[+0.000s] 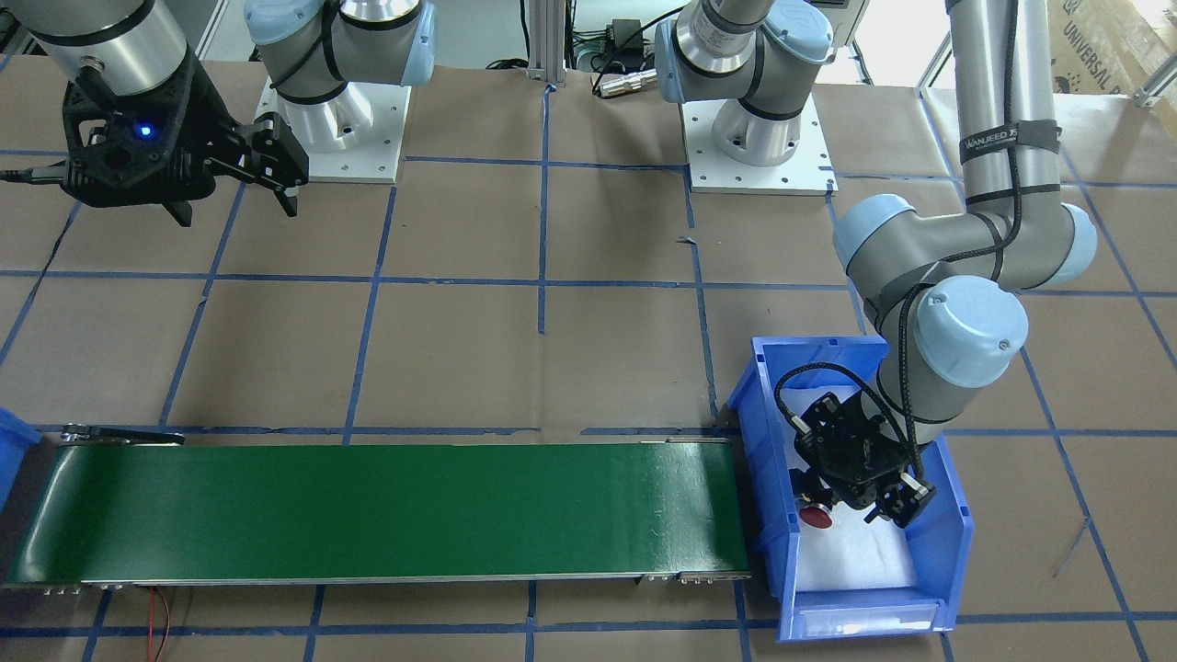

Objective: Transport two buttons from left to right
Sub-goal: 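Close the left gripper on the yellow-capped button and lift it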

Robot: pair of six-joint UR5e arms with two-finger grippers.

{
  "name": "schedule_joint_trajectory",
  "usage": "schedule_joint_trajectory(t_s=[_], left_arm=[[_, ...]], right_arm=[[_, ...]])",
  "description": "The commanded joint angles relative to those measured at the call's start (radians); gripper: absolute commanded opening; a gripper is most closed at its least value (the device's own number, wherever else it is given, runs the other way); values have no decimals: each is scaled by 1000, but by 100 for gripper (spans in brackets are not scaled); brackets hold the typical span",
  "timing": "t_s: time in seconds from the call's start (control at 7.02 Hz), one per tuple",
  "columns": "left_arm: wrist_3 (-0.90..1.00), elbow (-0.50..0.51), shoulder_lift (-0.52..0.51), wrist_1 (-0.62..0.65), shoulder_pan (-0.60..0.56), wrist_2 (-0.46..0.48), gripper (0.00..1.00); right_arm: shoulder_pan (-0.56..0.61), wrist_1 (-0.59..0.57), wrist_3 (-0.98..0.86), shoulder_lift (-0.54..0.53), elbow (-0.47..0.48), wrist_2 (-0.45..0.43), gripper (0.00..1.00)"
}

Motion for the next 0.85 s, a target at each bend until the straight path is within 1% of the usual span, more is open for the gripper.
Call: schedule_joint_trajectory(t_s=[0.0,0.14,0.71], left_arm=[[-5,-1,2,4,-4,1,92],[-9,-9,7,15,-4,1,91],[-11,-15,4,26,-5,1,91]], right_arm=[[0,0,0,0,0,-2,100],[0,0,0,0,0,0,100],[0,0,0,0,0,-2,100]])
